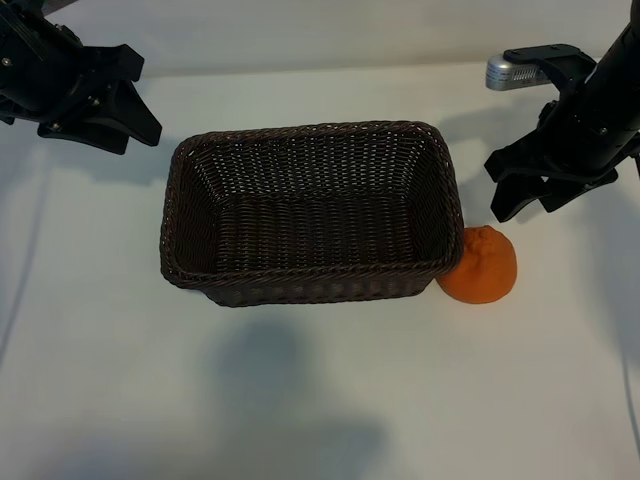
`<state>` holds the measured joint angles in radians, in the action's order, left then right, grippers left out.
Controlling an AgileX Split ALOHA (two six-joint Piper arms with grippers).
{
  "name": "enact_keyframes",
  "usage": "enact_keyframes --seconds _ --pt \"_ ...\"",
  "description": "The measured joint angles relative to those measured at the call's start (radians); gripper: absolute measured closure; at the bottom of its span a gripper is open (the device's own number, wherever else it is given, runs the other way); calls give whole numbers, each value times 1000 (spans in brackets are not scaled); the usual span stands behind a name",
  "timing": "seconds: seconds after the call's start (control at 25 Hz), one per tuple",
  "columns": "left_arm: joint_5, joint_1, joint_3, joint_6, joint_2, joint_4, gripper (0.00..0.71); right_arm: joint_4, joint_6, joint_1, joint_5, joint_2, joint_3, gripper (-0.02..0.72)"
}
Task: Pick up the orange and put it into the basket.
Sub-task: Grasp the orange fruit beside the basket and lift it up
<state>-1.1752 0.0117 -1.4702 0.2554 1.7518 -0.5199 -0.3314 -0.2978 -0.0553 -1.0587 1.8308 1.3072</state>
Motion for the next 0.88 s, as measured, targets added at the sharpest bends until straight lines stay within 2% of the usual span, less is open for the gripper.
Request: enact_keyframes --seconds 0.72,0.88 --pt "0 0 0 0 0 0 252 -60 -5 -1 13 153 0 137" --pt "0 0 0 0 0 0 252 -60 -5 -1 13 153 0 173"
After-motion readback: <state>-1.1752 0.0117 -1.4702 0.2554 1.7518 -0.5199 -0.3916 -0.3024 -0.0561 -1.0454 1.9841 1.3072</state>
